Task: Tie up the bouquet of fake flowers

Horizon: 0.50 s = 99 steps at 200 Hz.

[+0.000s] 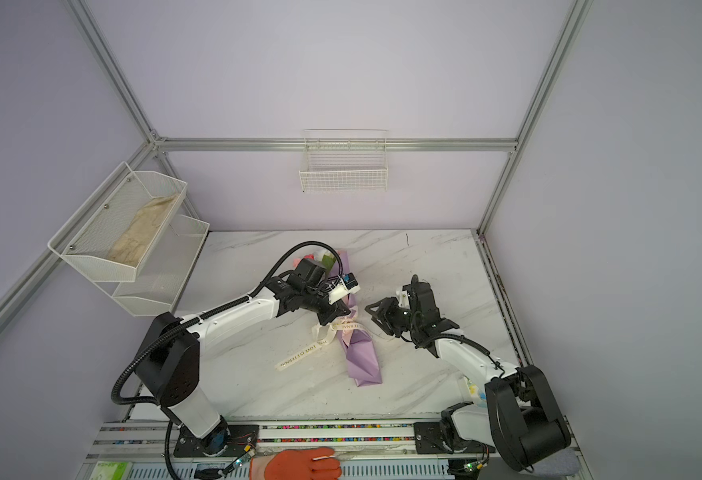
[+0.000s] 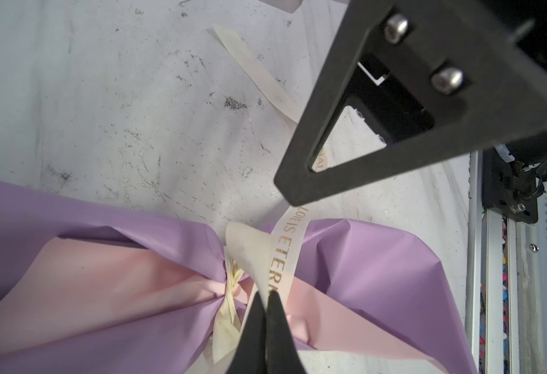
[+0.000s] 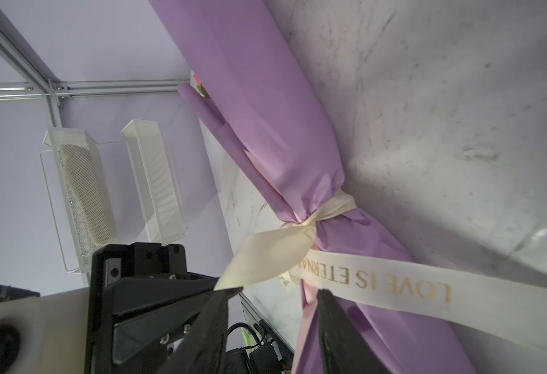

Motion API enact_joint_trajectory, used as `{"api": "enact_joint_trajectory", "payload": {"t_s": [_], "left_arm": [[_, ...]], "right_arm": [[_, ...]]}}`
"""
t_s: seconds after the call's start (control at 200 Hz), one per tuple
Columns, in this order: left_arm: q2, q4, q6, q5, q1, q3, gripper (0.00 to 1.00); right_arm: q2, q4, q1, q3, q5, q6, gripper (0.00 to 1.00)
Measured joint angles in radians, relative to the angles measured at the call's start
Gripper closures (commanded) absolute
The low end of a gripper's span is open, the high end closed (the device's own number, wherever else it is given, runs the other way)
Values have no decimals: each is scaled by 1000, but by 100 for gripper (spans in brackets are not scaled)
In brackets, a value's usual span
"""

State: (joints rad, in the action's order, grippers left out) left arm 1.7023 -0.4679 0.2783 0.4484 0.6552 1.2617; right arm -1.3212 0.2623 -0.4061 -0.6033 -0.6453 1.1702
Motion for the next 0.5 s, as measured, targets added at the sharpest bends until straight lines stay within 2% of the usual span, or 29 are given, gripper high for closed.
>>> {"api": "enact_joint_trajectory", "payload": {"t_s": [0.22, 0.495], "left_arm": [[0, 8, -15, 12, 1, -4, 100], [0, 20, -26, 29, 3, -13, 99]], "right_arm": [[-48, 208, -55, 41, 8, 155, 45], [-106, 341, -97, 78, 39, 251, 47]]}}
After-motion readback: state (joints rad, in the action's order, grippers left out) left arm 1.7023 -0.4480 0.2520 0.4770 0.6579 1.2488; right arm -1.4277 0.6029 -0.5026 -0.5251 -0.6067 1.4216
